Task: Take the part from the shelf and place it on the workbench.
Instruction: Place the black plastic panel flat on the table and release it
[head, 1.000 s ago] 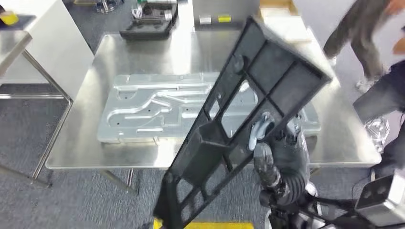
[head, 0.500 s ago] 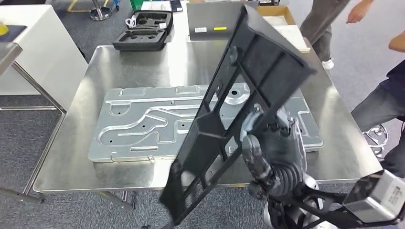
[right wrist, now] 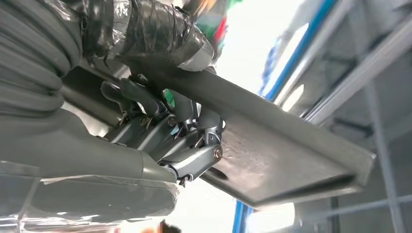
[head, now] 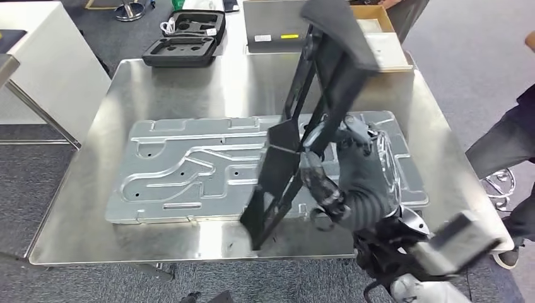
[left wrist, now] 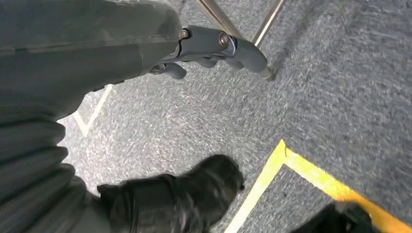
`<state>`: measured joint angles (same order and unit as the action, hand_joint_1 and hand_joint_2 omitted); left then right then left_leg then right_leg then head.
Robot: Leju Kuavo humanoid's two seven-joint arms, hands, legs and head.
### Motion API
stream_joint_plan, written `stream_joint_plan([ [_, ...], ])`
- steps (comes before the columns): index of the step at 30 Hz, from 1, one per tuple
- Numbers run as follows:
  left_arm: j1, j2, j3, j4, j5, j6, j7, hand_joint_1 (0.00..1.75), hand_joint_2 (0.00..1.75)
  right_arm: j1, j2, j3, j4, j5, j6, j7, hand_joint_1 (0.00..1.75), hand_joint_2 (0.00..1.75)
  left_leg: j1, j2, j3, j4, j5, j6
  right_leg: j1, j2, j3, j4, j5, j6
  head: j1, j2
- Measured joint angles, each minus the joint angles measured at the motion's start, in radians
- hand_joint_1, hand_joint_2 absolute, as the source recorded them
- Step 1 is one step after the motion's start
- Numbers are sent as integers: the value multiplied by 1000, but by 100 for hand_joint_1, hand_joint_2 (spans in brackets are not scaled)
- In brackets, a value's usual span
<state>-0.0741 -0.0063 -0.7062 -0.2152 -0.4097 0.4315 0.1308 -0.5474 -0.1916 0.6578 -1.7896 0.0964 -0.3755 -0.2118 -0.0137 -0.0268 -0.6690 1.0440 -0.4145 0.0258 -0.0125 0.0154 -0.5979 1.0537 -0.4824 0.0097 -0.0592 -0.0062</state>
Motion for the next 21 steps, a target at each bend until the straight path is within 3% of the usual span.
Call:
stream_joint_plan([
  [2,-2,0,-6,0,-5,-6,0,0,175,-46,-4,16,30,204,-3,106,173,175,1,6,-20,48,-29,-12,-5,-4,6,-4,1,-8,-5,0],
  [5,-5,0,-12,0,-11,-14,2,0,175,-114,-10,48,86,504,18,244,173,175,11,15,-105,223,-99,-28,-6,-11,10,-4,-2,-17,-10,0],
  [6,-5,0,-14,0,-11,-16,3,0,175,-136,-13,63,109,595,31,282,173,175,13,17,-127,261,-105,-30,-6,-12,10,-4,-3,-18,-10,0],
  [7,-4,-1,-17,0,-12,-18,4,0,175,-158,-16,80,133,686,45,316,173,175,15,18,-131,265,-94,-30,-7,-12,12,-3,-5,-18,-10,0],
  [9,-4,-1,-22,0,-12,-18,5,0,175,-199,-21,114,176,829,75,361,173,175,16,20,-84,163,-31,-26,-7,-12,18,-3,-10,-17,-10,0],
  [11,-6,-1,-25,0,-13,-18,6,0,175,-239,-28,141,216,938,109,388,173,175,14,19,-20,44,6,-20,-4,-11,23,-4,-16,-12,-10,0],
  [12,-7,-1,-28,0,-13,-18,6,0,175,-258,-31,153,235,979,127,396,173,175,11,19,-3,11,7,-17,-2,-12,24,-6,-17,-8,-9,0],
  [16,-8,0,-38,0,-10,-18,12,0,175,-318,-47,198,304,1106,194,417,173,175,14,17,11,-16,1,-3,0,-13,22,-7,-27,9,-8,0],
  [18,-9,-1,-40,0,-9,-17,15,0,175,-348,-58,219,334,1156,214,427,173,175,18,17,18,-25,2,5,0,-12,-16,70,-68,14,-5,0],
  [20,-10,-1,-43,0,-5,-19,17,0,175,-372,-68,243,368,1205,241,433,173,175,16,17,20,-24,-1,11,1,-12,-87,202,-114,16,-4,0],
  [21,-10,-1,-44,0,-1,-23,19,0,175,-380,-75,255,388,1229,260,435,173,175,16,17,21,-23,-3,14,2,-12,-116,247,-118,17,-4,0],
])
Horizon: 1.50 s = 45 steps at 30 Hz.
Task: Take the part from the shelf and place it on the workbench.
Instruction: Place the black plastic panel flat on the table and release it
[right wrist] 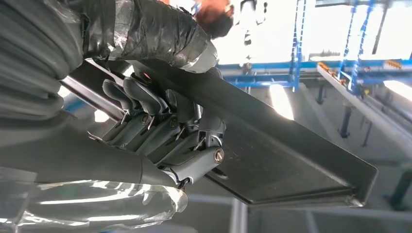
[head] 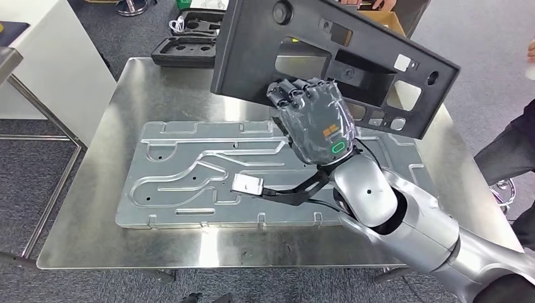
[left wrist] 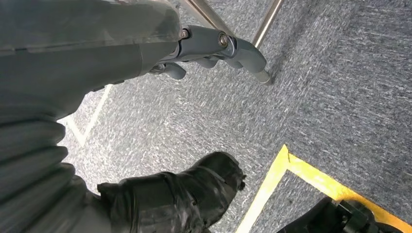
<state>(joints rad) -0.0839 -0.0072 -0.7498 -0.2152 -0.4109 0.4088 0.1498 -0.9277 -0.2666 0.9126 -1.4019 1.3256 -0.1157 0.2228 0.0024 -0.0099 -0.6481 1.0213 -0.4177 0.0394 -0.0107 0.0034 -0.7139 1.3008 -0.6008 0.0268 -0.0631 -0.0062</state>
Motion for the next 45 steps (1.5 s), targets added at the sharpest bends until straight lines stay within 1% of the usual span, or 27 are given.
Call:
stream_joint_plan([
  [1,0,0,-1,0,4,-3,1,0,175,-7,-8,11,18,19,18,0,173,175,0,-1,1,2,-3,2,0,0,-13,8,16,1,0,0],
  [2,1,0,-1,0,7,-6,2,0,175,-15,-18,20,36,34,35,2,173,175,0,-2,3,5,-6,2,-1,0,-7,-22,49,1,0,0],
  [4,2,-1,-1,0,11,-8,2,0,175,-35,-40,34,67,50,66,8,173,175,-1,-7,7,12,-13,-1,-1,-1,38,-147,124,-2,0,0],
  [6,2,-2,-1,0,13,-9,2,0,175,-55,-66,41,88,54,99,18,173,175,-4,-9,4,20,-18,-8,1,0,74,-234,152,-8,-1,0],
  [9,4,-1,-2,0,20,-7,-1,0,175,-67,-113,46,114,54,167,20,173,175,-6,-10,0,21,-19,-19,1,1,83,-251,150,-17,-2,0],
  [11,8,0,-2,0,25,0,-8,0,175,-73,-145,52,127,54,211,17,173,175,-6,-6,-11,50,-41,-30,-5,0,89,-257,153,-26,-5,0],
  [12,9,1,-2,0,26,3,-11,0,175,-76,-158,54,132,54,228,16,173,175,-5,-3,-28,90,-65,-36,-8,1,92,-259,154,-29,-6,0],
  [14,9,1,-2,0,28,8,-16,0,175,-81,-177,57,141,54,251,16,173,175,0,2,-85,214,-118,-44,-9,1,93,-259,153,-33,-9,0],
  [15,9,1,-2,0,29,9,-18,0,175,-81,-185,60,146,53,262,16,173,175,2,3,-113,267,-133,-46,-9,2,94,-258,152,-33,-8,0],
  [16,9,1,-2,0,30,10,-20,0,175,-81,-195,63,152,50,272,16,173,175,3,4,-128,291,-131,-46,-9,2,95,-258,150,-34,-8,0],
  [17,9,1,-2,0,32,10,-23,0,175,-81,-204,66,158,45,281,16,173,175,3,4,-126,279,-112,-45,-9,3,96,-257,149,-33,-8,0],
  [19,9,1,-2,0,34,11,-29,0,175,-81,-221,70,167,35,294,17,173,175,3,4,-71,155,-44,-39,-10,4,102,-256,144,-29,-8,0],
  [20,9,0,-2,0,36,12,-33,0,175,-81,-230,71,171,31,299,18,173,175,1,4,-37,91,-22,-36,-8,5,103,-256,142,-26,-8,0],
  [22,8,-2,-3,0,40,15,-38,0,175,-79,-248,72,180,23,307,18,173,175,-3,2,-1,21,-11,-29,-7,5,105,-259,140,-17,-7,0],
  [24,9,-4,-3,0,44,16,-40,0,175,-72,-264,73,190,15,312,19,173,175,-7,0,4,13,-13,-22,-8,6,106,-266,143,-6,-7,0],
  [26,10,-6,-3,0,45,17,-42,0,175,-64,-277,74,197,8,312,20,173,175,-5,1,12,1,-8,-9,-10,5,103,-258,132,5,-5,0],
  [28,8,-9,-3,0,46,17,-45,0,175,-61,-290,74,204,4,312,22,173,175,-3,2,20,-12,-3,2,-9,4,70,-185,89,10,-1,0],
  [30,8,-11,-3,0,49,17,-48,0,175,-54,-299,77,213,1,312,25,173,175,-5,2,22,-12,-5,9,-8,4,6,-56,37,13,1,0],
  [31,8,-12,-3,0,51,17,-49,0,175,-48,-303,80,217,0,312,27,173,175,-6,2,22,-11,-7,10,-8,4,-20,-9,27,14,1,0],
  [32,8,-13,-3,0,52,17,-50,0,175,-41,-306,82,221,-3,311,30,173,175,-6,1,23,-9,-8,12,-8,3,-30,2,36,15,1,0],
  [33,8,-14,-3,0,53,18,-50,0,175,-35,-310,84,225,-7,309,32,173,175,-6,1,23,-6,-10,12,-8,3,-21,-25,62,15,1,0],
  [35,8,-15,-3,0,54,21,-51,0,175,-30,-314,85,230,-15,295,35,173,175,-7,0,23,3,-18,8,-9,2,37,-154,129,12,1,0],
  [37,6,-16,-3,0,53,24,-51,0,175,-29,-314,86,233,-19,268,34,173,175,-11,0,18,13,-25,0,-6,1,80,-243,156,5,1,0],
  [40,4,-16,-3,0,53,25,-51,0,175,-25,-301,91,237,-16,228,24,173,175,-13,0,15,15,-27,-10,-4,2,86,-256,155,-8,1,0],
  [42,3,-15,-3,0,53,23,-51,0,175,-25,-281,96,240,-9,203,11,173,175,-12,1,3,45,-49,-23,-8,1,89,-260,156,-18,-1,0],
  [43,2,-15,-4,0,53,23,-51,0,175,-28,-270,99,241,-5,192,4,173,175,-10,2,-14,82,-71,-31,-10,0,91,-261,156,-22,-2,0],
  [45,1,-15,-4,0,52,22,-51,0,175,-32,-238,106,244,3,169,-9,173,175,-5,3,-72,205,-126,-42,-10,0,92,-260,154,-28,-5,0],
])
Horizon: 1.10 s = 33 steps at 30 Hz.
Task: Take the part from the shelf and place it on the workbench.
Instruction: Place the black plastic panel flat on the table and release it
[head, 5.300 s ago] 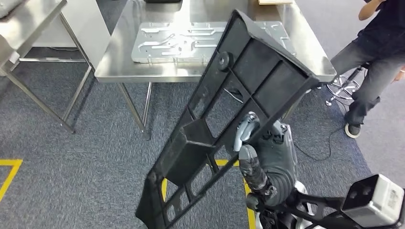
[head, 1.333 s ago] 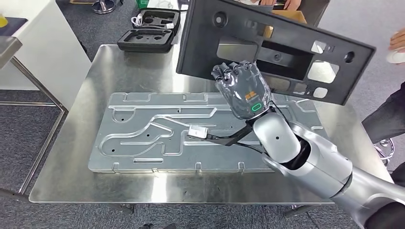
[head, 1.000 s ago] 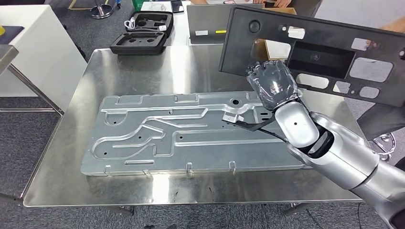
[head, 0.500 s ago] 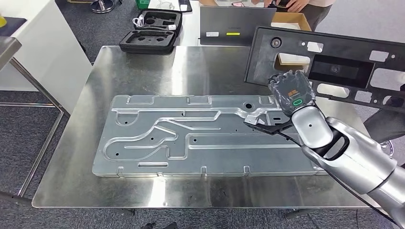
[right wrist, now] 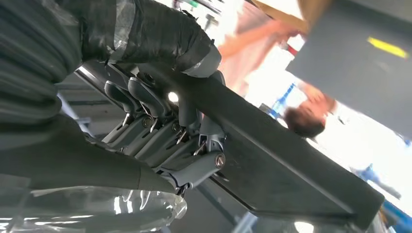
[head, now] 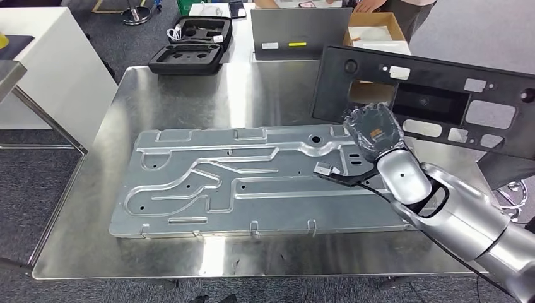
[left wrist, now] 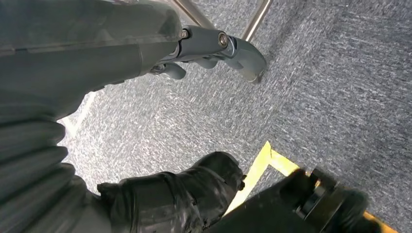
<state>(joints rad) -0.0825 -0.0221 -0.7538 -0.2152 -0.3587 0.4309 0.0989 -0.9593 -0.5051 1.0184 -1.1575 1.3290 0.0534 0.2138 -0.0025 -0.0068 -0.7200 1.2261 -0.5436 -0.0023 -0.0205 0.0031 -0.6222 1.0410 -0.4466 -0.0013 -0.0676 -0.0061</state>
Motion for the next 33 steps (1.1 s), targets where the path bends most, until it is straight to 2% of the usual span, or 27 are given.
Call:
stream_joint_plan([
  [1,0,0,-1,0,-1,0,0,0,175,-1,17,5,2,3,-10,-6,173,175,2,0,-27,50,-14,-3,1,0,0,1,-1,-2,0,0],
  [2,0,0,-2,0,-2,0,0,0,175,-1,36,10,4,6,-20,-13,173,175,3,0,-44,77,-13,-4,1,0,1,2,-3,-3,0,0],
  [3,-1,0,-4,0,-3,0,0,0,175,-1,51,14,6,8,-28,-19,173,175,3,0,-41,61,7,-2,2,1,3,3,-6,-4,0,0],
  [5,-1,0,-7,0,-5,0,1,0,175,-3,77,21,8,11,-38,-28,173,175,2,0,9,-59,77,6,2,1,10,4,-12,-4,0,0],
  [7,-3,0,-10,0,-6,1,0,0,175,-8,98,29,11,13,-46,-35,173,175,-3,-1,62,-166,114,14,5,0,14,3,-16,0,1,0],
  [8,-3,-1,-11,0,-6,1,0,0,175,-11,107,33,12,14,-49,-37,173,175,-6,-1,73,-188,116,17,6,-1,14,2,-17,3,1,0],
  [11,-1,-2,-13,0,-5,2,-2,0,175,-13,125,45,18,15,-58,-48,173,175,-5,-2,80,-199,116,26,7,-2,15,-1,-19,14,1,0],
  [13,-2,-2,-13,0,-4,4,-4,0,175,-15,135,56,21,16,-64,-56,173,175,0,-1,88,-212,120,36,8,-2,-1,35,-47,19,3,0],
  [14,-3,-3,-14,0,-4,4,-6,0,175,-15,138,62,22,18,-68,-61,173,175,1,-1,91,-216,122,41,7,-2,-21,79,-72,20,4,0],
  [16,-4,-4,-14,0,-2,4,-7,0,175,-13,144,73,24,21,-74,-71,86,87,1,-1,92,-216,120,46,8,-1,-85,209,-124,21,6,0],
  [17,-4,-4,-14,0,0,4,-8,0,175,-11,148,80,25,23,-75,-76,43,44,1,-1,93,-215,119,47,8,-1,-114,261,-136,22,6,0],
  [18,-3,-4,-14,0,1,4,-8,0,175,-9,151,89,26,25,-75,-79,0,0,1,-1,94,-213,117,47,7,-1,-130,282,-130,24,6,0],
  [19,-2,-4,-14,0,2,5,-9,0,175,-9,155,97,27,26,-75,-82,0,0,2,-2,95,-210,113,47,5,-1,-123,258,-102,25,6,0],
  [21,-2,-6,-14,0,-2,5,-10,0,175,-14,162,107,28,29,-75,-83,0,0,4,-4,98,-200,103,41,1,-2,-69,133,-29,28,6,0],
  [22,-3,-6,-14,0,-5,4,-10,0,175,-17,166,110,27,29,-75,-83,0,0,2,-5,97,-192,98,36,1,-1,-42,72,-8,28,7,0],
  [23,-4,-7,-15,0,-8,4,-11,0,131,-20,169,113,26,30,-75,-83,0,0,1,-5,94,-188,95,31,1,0,-24,35,0,27,6,0],
  [24,-4,-7,-16,0,-11,4,-11,0,87,-22,172,116,25,30,-74,-83,0,0,0,-5,92,-185,94,27,3,1,-17,21,-3,25,5,0],
  [26,-4,-7,-20,0,-13,6,-10,0,0,-23,176,124,23,30,-74,-83,0,0,-2,-6,90,-185,95,21,4,3,-16,17,-3,18,4,0],
  [28,-2,-8,-24,0,-15,11,-7,0,0,-24,178,127,21,30,-73,-81,0,0,0,-4,81,-161,75,11,0,2,-11,11,1,7,2,0],
  [29,-2,-8,-25,0,-16,15,-6,0,0,-26,179,128,20,29,-72,-81,0,0,2,-2,65,-124,53,5,-1,2,-8,8,2,3,0,0],
  [31,-2,-9,-28,0,-19,22,-5,0,0,-27,182,129,18,27,-72,-80,0,0,5,0,7,4,-5,-5,-1,1,-5,7,2,-2,-4,0],
  [32,-2,-9,-29,0,-20,26,-5,0,0,-26,183,131,17,24,-72,-79,0,0,6,0,-22,61,-23,-7,0,1,-5,7,1,-3,-4,0],
  [33,-2,-10,-31,0,-22,29,-4,0,0,-25,184,132,17,22,-71,-78,0,0,6,0,-39,90,-24,-8,0,1,-4,7,1,-4,-4,0],
])
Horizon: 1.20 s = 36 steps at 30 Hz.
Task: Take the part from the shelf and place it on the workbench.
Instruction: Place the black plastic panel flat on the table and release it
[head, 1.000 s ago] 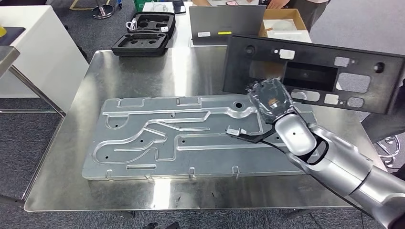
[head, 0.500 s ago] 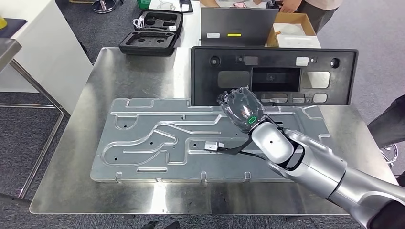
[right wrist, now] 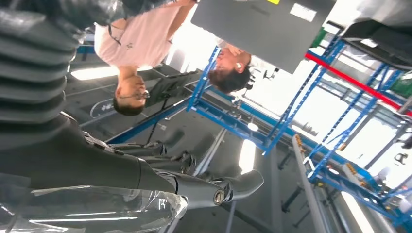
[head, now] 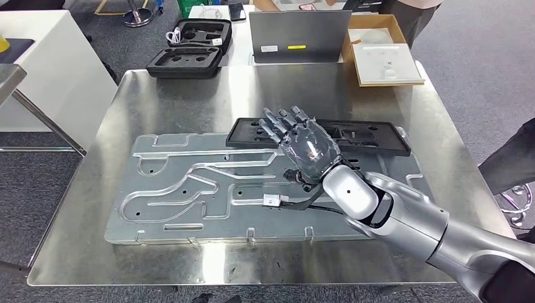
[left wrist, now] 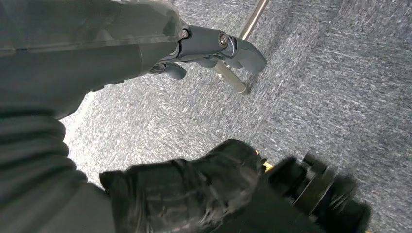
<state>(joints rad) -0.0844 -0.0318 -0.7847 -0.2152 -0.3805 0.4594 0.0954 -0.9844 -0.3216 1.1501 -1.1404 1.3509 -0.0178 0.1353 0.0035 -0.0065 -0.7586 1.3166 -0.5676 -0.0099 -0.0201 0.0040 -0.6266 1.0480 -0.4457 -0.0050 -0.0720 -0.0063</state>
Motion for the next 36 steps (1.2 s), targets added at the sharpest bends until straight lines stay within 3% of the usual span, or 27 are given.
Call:
stream_joint_plan([
  [1,1,0,-1,0,-2,3,1,0,0,1,0,1,-1,-2,0,1,0,0,0,0,3,-11,19,2,1,0,1,0,0,0,0,0],
  [4,1,0,-2,0,-1,10,3,0,0,0,0,1,-10,-6,0,12,0,0,-4,-1,92,-198,115,15,3,3,6,0,-2,1,0,0],
  [6,0,0,-5,0,3,14,1,0,0,0,0,1,-17,-8,0,19,0,0,-9,-3,127,-271,133,23,5,5,3,0,1,7,0,0],
  [9,1,0,-9,0,8,18,0,0,0,1,0,0,-29,-11,-2,33,0,0,-8,-2,132,-290,138,33,6,6,0,-2,2,21,1,0],
  [11,1,0,-9,0,14,19,2,0,0,0,-2,-1,-39,-14,-6,49,0,0,-3,2,134,-306,150,44,7,4,-14,40,-43,28,3,0],
  [13,0,0,-10,0,21,18,5,0,0,1,-2,-4,-53,-18,-19,70,0,0,-3,4,128,-308,159,50,7,2,-51,154,-125,32,4,0],
  [14,0,0,-10,0,25,16,6,0,0,3,-3,-6,-63,-21,-29,80,0,0,-3,5,122,-306,162,52,7,2,-66,213,-154,34,5,0],
  [15,0,0,-10,0,29,14,6,0,0,5,-4,-9,-74,-23,-38,91,0,0,-3,6,116,-303,165,53,6,2,-71,247,-165,36,5,0],
  [16,0,0,-10,0,32,13,6,0,0,6,-5,-14,-87,-25,-48,102,0,0,-3,6,108,-299,168,52,4,1,-59,246,-157,38,5,0],
  [17,1,0,-10,0,35,11,6,0,0,8,-7,-20,-102,-26,-58,112,0,0,-2,6,100,-294,171,51,2,1,-29,206,-135,40,5,0],
  [20,0,0,-10,0,41,7,6,0,0,11,-11,-49,-156,-27,-89,142,0,0,-2,6,79,-279,179,40,1,2,79,30,-82,40,4,0],
  [21,0,1,-10,0,43,6,6,0,0,14,-12,-59,-177,-27,-99,150,0,0,-3,5,75,-277,184,34,4,3,91,6,-79,38,4,0],
  [24,1,1,-10,0,46,0,6,0,0,31,-15,-81,-233,-24,-122,169,0,0,-1,3,69,-278,198,16,6,4,80,-1,-63,19,5,0],
  [26,2,2,-10,0,47,-7,7,0,0,60,-19,-89,-278,-17,-137,185,0,0,1,2,53,-249,162,5,2,2,68,-5,-46,4,4,0],
  [28,3,2,-11,0,47,-15,7,0,0,98,-21,-108,-350,-3,-162,202,0,0,5,3,24,-143,67,-4,2,0,49,-5,-30,-6,1,0],
  [30,2,2,-12,0,46,-20,7,0,0,123,-22,-128,-408,13,-183,214,0,0,7,4,9,-25,-2,-10,4,-1,29,-1,-16,-12,-1,0],
  [32,1,1,-12,0,45,-22,7,0,0,141,-24,-137,-441,27,-191,223,0,0,7,4,39,-8,7,-8,6,-1,9,3,-3,-11,-2,0],
  [34,0,0,-13,0,41,-24,5,0,0,174,-29,-146,-483,42,-198,233,0,0,6,3,123,-105,45,2,9,-1,-8,7,8,-9,-1,0],
  [36,-2,-2,-15,0,31,-25,0,0,0,209,-34,-166,-541,59,-208,244,0,0,0,1,213,-235,51,13,11,-1,-18,7,20,-2,0,0],
])
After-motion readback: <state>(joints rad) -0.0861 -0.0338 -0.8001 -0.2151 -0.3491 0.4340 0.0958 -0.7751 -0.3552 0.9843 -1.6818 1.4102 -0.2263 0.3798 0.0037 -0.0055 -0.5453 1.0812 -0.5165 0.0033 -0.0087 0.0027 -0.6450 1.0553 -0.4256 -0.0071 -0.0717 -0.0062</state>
